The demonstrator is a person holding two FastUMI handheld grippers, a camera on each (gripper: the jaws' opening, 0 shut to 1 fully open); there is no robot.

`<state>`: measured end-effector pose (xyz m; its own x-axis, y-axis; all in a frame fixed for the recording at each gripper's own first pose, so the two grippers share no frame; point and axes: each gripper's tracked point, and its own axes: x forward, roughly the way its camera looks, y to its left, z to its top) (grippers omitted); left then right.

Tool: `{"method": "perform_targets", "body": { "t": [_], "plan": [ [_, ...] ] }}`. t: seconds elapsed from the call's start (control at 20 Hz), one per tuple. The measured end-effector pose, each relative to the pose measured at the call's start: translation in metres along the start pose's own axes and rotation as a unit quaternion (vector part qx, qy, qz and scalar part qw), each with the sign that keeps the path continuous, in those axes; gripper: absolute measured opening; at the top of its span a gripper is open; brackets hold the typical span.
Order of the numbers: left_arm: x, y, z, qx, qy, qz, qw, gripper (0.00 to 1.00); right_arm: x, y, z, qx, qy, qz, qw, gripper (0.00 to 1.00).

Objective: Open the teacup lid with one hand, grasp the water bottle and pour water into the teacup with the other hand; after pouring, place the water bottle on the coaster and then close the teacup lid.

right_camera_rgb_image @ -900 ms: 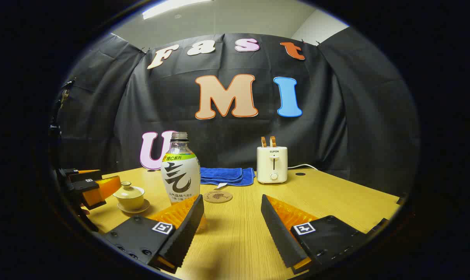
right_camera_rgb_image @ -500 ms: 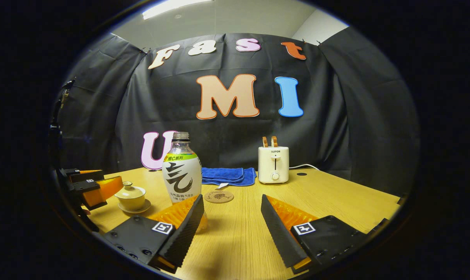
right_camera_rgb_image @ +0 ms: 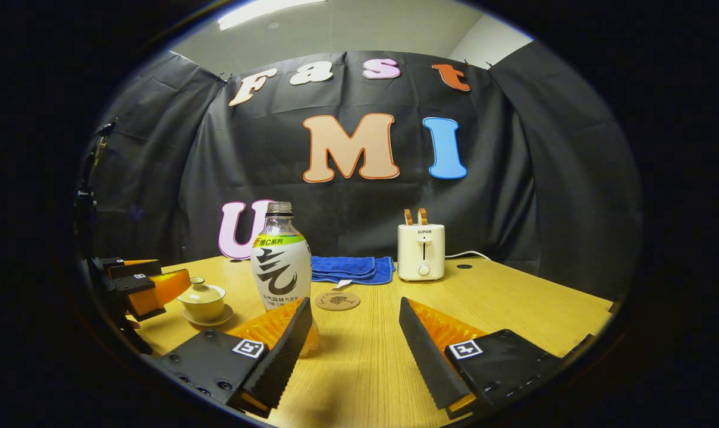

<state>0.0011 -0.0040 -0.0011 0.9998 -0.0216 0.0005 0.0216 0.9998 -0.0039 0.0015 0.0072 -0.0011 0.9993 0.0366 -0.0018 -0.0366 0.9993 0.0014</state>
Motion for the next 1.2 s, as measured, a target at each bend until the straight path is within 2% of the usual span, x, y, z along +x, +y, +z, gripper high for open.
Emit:
{"method": "perform_targets", "body": {
  "t": [0.25, 0.3, 0.6, 0.65, 0.8, 0.85, 1.05, 1.2],
  "plan": [
    [0.000, -0.004, 0.001, 0.000, 0.000, -0.009, 1.000, 0.95, -0.001, 0.009, 0.000, 0.001, 0.001, 0.031, 1.000, 0.93],
    [0.000, -0.003, 0.000, -0.001, 0.000, -0.009, 1.000, 0.95, -0.001, 0.009, 0.000, 0.001, 0.001, 0.033, 0.999, 0.95],
    [0.003, -0.009, -0.006, 0.017, 0.018, -0.014, 1.000, 0.96, -0.001, 0.022, -0.003, 0.003, 0.005, 0.067, 0.998, 0.95],
    [0.003, -0.009, -0.007, 0.020, 0.022, -0.011, 0.999, 0.95, 0.000, 0.021, -0.002, 0.003, 0.004, 0.070, 0.998, 0.93],
    [0.001, -0.005, 0.005, -0.006, -0.004, -0.003, 1.000, 0.95, 0.000, 0.021, -0.001, 0.002, 0.003, 0.070, 0.998, 0.95],
    [0.002, -0.005, 0.000, 0.002, 0.004, -0.002, 1.000, 0.94, -0.001, 0.021, -0.001, 0.002, 0.002, 0.070, 0.998, 0.93],
    [0.008, -0.015, 0.002, -0.001, -0.003, -0.025, 1.000, 0.95, 0.000, 0.025, -0.002, 0.002, 0.004, 0.081, 0.997, 0.95],
    [0.014, -0.021, -0.007, 0.013, 0.018, -0.037, 0.999, 0.94, 0.001, 0.028, -0.003, 0.004, 0.008, 0.092, 0.996, 0.94]
  ]
}}
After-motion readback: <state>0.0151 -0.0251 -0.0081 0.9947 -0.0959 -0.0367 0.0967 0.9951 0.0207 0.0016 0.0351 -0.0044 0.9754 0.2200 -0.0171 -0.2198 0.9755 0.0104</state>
